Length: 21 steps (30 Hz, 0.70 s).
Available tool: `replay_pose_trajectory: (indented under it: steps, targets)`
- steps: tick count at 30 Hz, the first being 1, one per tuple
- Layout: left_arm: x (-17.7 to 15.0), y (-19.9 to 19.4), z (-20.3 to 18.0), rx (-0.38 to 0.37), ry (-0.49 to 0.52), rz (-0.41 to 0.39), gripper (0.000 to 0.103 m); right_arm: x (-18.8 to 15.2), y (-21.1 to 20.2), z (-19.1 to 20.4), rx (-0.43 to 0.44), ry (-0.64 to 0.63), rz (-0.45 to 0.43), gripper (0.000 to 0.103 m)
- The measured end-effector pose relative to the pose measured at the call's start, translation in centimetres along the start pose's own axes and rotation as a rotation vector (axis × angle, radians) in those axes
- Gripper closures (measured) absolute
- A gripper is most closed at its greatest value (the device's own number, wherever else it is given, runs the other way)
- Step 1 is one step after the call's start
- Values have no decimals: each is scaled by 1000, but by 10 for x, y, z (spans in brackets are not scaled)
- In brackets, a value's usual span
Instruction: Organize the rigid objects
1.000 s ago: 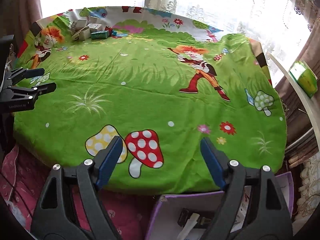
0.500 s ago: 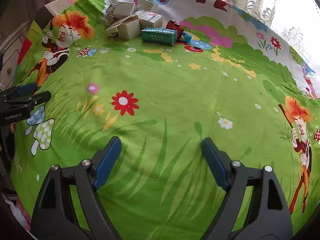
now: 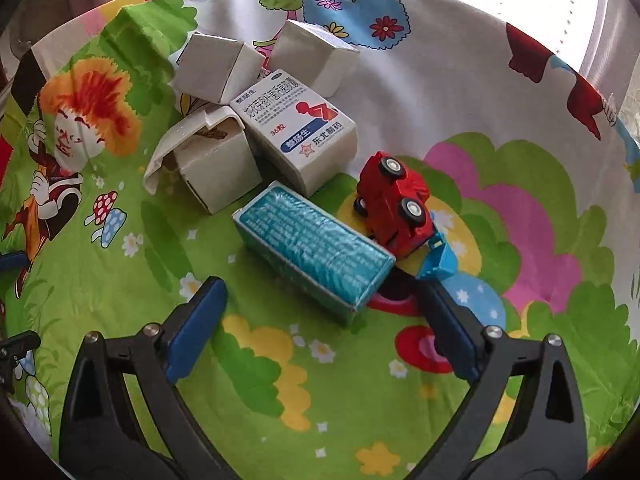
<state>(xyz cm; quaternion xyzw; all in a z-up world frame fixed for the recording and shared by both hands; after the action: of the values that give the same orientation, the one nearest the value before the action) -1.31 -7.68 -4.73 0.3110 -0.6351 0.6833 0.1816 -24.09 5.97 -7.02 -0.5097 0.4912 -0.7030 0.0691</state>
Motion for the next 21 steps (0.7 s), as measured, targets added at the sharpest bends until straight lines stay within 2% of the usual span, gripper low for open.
replay_pose_trajectory:
  steps: [3, 5, 6, 7, 12, 15, 19, 21]
  targets:
    - [1, 1, -1, -5, 0, 1, 0, 12, 11, 3, 44, -56, -5, 6]
    - [1, 1, -1, -4, 0, 1, 0, 13, 8, 9, 75, -82, -28, 20]
    - [0, 1, -1, -4, 0, 0, 0, 12, 2, 12, 84, -88, -42, 53]
    - [0, 0, -1, -5, 1, 0, 0, 7, -4, 16, 90, -85, -33, 66]
    - [0, 1, -1, -5, 1, 0, 0, -47, -51, 53, 62, -117, -32, 67]
    - [-1, 1, -1, -4, 2, 0, 0, -86, -87, 67, -29, -110, -31, 67]
    - [1, 3, -1, 9, -13, 8, 0, -129, -126, 67, -164, -33, -46, 67]
    - [7, 9, -2, 40, -56, 33, 0, -144, -138, 63, -182, 46, -67, 67]
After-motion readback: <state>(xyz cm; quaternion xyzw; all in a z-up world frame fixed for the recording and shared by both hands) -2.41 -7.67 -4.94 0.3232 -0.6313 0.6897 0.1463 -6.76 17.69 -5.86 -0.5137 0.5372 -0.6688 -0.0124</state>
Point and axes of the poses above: each gripper's, at about its wrist camera, not at the fingertips, and y roughly the way its jaws point, z to its left, x to its top, the point moved 6 cm from there along y, roughly the way its jaws point, and after that the axes turned 5 degrees about -z, right-handed, at the moved point
